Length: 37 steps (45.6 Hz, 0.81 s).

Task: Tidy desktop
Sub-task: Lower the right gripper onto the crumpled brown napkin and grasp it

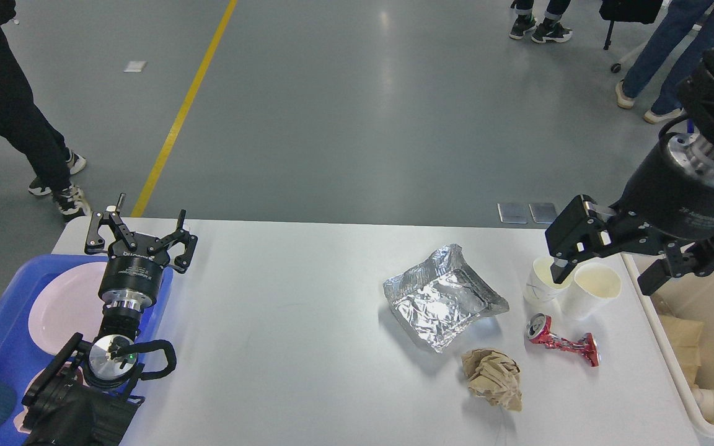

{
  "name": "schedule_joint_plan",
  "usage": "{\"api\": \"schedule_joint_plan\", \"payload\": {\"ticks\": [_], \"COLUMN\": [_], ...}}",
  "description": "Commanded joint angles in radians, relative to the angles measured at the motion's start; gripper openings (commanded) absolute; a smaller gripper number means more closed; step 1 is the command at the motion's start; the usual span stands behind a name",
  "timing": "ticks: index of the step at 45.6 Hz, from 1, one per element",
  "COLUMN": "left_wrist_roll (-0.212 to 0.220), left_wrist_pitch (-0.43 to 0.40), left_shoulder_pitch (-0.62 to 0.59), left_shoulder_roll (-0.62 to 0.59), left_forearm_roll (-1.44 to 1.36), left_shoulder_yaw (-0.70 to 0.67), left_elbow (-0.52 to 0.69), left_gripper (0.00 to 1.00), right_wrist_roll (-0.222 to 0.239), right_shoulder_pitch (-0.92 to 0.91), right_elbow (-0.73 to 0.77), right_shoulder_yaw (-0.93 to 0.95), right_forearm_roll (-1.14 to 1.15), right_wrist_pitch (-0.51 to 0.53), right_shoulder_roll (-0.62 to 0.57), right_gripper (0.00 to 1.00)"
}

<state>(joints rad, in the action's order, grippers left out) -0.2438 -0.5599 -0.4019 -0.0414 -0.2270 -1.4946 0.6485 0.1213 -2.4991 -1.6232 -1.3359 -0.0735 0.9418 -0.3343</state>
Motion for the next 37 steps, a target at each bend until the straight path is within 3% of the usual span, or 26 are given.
{"api": "schedule_joint_plan", "payload": {"ticks": [1, 26, 37], "left_wrist_roll": [0.0, 0.0, 0.0], "left_wrist_pitch": [0.0, 0.0, 0.0], "left_shoulder_pitch": [0.0, 0.0, 0.0], "left_shoulder_roll": [0.0, 0.0, 0.0], "left_forearm_roll": [0.0, 0.0, 0.0], "left_shoulder_yaw": [0.0, 0.0, 0.0], "left_elbow": [0.0, 0.0, 0.0], "left_gripper": [0.96, 0.96, 0.96], "right_wrist_roll": [-0.002, 0.0, 0.0], "right_shoulder_pitch": [0.02, 0.331, 0.601], "right_elbow": [0.009, 0.098, 0.167], "right_shoulder_yaw": [0.0, 0.08, 0.153], "right_forearm_roll": [0.001, 0.009, 0.009], "right_wrist_pitch": [-0.029, -0.215, -0.438], "right_shoulder_roll": [0.0, 0.015, 0.101], "right_gripper": [1.0, 1.0, 1.0]}}
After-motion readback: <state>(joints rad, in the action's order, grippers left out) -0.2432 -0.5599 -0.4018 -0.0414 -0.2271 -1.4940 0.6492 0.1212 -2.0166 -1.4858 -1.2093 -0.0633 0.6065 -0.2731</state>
